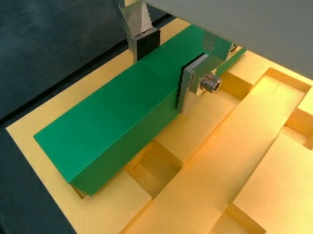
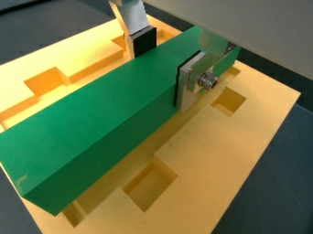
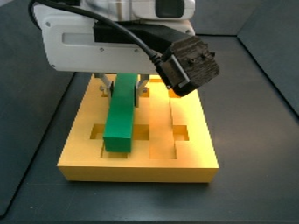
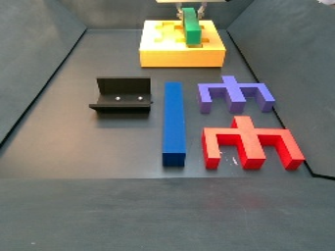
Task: Pick up the green object. Move up. Move to above the board. Insert the green object.
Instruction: Insert the green object.
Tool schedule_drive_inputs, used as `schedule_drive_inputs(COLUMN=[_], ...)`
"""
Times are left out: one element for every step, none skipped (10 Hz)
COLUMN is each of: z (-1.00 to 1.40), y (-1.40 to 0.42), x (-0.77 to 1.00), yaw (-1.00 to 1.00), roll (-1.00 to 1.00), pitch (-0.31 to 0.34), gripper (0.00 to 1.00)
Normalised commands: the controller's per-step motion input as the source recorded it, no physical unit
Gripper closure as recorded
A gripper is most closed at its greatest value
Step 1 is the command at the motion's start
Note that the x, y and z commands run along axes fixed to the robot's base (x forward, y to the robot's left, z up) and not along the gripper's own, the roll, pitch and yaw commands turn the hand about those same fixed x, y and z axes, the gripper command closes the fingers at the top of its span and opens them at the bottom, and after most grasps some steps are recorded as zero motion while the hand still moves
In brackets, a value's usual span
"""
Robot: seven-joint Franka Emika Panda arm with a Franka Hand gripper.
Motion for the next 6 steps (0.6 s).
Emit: schedule_drive_inputs(z=[-0.25,-0.28,-0.25,-0.22,-0.25,-0.21], y=[-0.03,-0.06,-0.06,-0.11,-0.11,-0.08], x=[-0.03,0.0,-0.03,-0.11,-0.13,-0.18], yaw=[-0.03,-0.04,-0.06,-0.05,-0.05,-0.03], roll=[0.06,0.03,0.06,0.03,0.03,0.06], pitch=[0.0,-0.019,0.0,-0.007,-0.017,0.0], gripper=[1.0,1.0,1.0,1.0,1.0,1.0])
